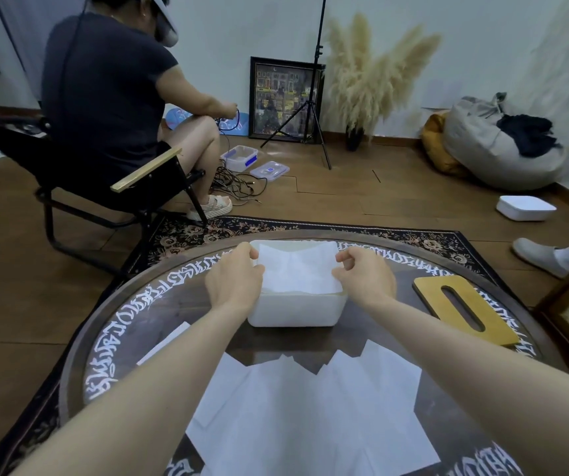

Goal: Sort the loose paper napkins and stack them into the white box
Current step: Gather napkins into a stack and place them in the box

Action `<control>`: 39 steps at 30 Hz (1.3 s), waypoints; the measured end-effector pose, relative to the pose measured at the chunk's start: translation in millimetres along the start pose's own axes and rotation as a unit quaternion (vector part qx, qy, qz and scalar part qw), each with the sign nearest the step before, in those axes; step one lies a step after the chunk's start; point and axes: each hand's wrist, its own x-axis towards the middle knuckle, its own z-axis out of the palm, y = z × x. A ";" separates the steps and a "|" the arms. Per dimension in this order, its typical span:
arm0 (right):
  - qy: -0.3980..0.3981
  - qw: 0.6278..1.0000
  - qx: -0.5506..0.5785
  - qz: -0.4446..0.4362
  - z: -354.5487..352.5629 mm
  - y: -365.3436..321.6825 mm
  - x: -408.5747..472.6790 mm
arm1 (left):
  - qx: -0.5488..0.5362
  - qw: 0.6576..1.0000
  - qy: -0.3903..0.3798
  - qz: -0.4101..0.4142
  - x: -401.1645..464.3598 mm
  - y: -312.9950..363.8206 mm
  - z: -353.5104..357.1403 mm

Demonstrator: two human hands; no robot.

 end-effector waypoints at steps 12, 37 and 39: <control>-0.040 0.962 -0.153 -0.222 3.0 6.5 -1.6 | 0.158 0.951 -0.013 0.266 -5.8 -3.3 -2.3; -0.099 0.972 -0.009 -0.211 -9.9 -5.3 -11.2 | 0.030 0.965 -0.162 0.203 -11.3 -2.2 -33.4; -0.097 0.966 -0.019 -0.238 -16.8 -6.8 -26.1 | 0.074 0.960 -0.169 0.212 -26.5 -4.1 -43.8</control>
